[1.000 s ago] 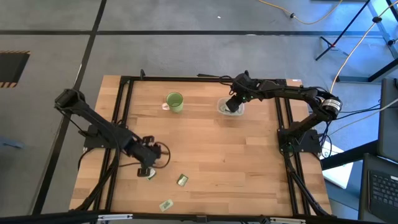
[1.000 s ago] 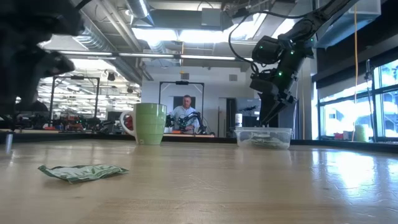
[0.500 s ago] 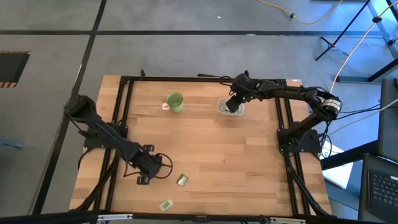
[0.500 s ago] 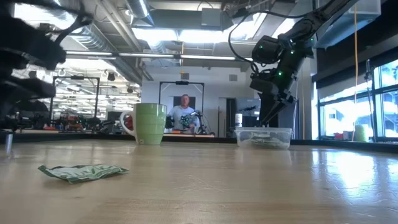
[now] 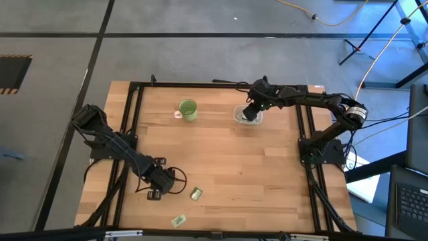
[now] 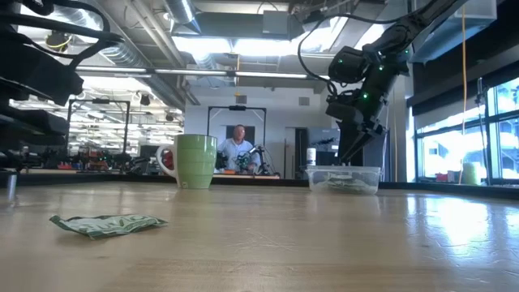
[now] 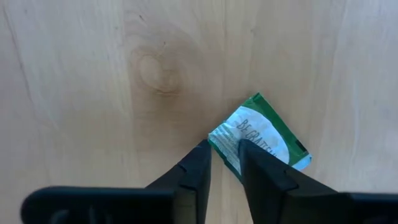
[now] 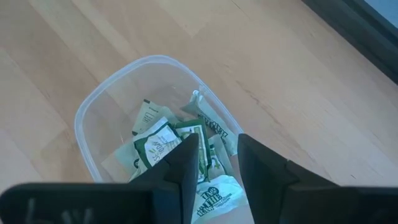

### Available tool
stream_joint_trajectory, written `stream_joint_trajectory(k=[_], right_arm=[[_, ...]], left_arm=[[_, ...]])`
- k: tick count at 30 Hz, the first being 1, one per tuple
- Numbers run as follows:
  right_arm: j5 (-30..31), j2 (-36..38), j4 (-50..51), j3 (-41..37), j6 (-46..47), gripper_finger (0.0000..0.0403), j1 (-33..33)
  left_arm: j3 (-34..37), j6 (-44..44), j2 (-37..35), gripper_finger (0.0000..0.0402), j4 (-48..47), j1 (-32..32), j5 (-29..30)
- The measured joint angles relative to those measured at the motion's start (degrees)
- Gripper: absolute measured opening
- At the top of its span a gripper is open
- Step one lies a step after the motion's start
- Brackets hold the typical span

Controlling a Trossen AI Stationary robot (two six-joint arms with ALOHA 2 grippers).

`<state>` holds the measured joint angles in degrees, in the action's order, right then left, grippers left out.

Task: Pick and place items into bin
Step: Put the green truvia packet into the transparent bin

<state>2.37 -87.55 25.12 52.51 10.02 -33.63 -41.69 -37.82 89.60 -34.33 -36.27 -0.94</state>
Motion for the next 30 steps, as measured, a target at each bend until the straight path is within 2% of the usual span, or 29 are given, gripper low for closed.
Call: stream_joint_trajectory(k=[14, 21, 30], right_arm=[[0.0, 0.0, -1.7, 0.0, -1.5, 0.0115, 0.0], [0.0, 0.0, -1.8, 0.0, -2.5, 0.0115, 0.2], [0.0, 1.4, -5.5, 0.0, -5.9, 0.0115, 3.0]], left_arm=[[0.1, 0.5, 0.0, 0.0007, 0.2, 0.7, -1.5], [0.4, 0.6, -2.2, 0.0003, 0.3, 2.3, -3.5], [0.6, 3.0, -9.9, 0.0002, 1.4, 6.3, 0.8]])
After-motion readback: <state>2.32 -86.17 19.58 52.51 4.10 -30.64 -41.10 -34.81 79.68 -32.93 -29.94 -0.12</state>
